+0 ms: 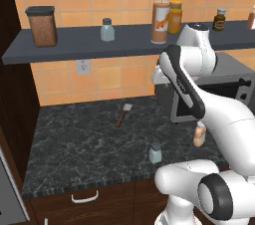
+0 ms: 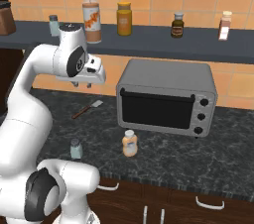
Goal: Put the shaker and condiment bottle from the counter next to their counterparts in the cabinet.
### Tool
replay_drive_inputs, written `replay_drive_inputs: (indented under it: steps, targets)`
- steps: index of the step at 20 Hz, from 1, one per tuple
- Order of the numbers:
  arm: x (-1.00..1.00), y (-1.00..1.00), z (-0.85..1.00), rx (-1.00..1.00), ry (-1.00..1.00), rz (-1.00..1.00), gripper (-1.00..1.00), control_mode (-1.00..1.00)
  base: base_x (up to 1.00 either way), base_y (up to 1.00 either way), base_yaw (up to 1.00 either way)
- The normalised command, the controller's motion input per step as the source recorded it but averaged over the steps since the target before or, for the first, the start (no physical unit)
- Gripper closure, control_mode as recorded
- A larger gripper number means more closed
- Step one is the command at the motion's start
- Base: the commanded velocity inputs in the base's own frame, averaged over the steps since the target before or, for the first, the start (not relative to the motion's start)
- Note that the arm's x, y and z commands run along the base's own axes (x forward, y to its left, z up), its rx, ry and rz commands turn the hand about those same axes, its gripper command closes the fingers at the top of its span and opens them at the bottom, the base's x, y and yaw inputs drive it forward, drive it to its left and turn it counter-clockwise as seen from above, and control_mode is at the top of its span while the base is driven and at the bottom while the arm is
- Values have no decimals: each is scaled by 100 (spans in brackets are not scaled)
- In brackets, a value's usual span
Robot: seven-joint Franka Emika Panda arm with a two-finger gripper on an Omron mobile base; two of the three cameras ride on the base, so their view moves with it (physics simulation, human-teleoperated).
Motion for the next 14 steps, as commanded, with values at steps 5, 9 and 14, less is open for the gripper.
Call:
replay_drive_inputs:
  steps: [5,9,14]
  targets:
    - [-20,1,-1,0,-5,-2,-100,-100,0,0,0]
    - [-62,25,-23,0,-9,-11,-100,-100,0,0,0]
    - [-40,44,-27,0,0,-17,-100,-100,0,0,0]
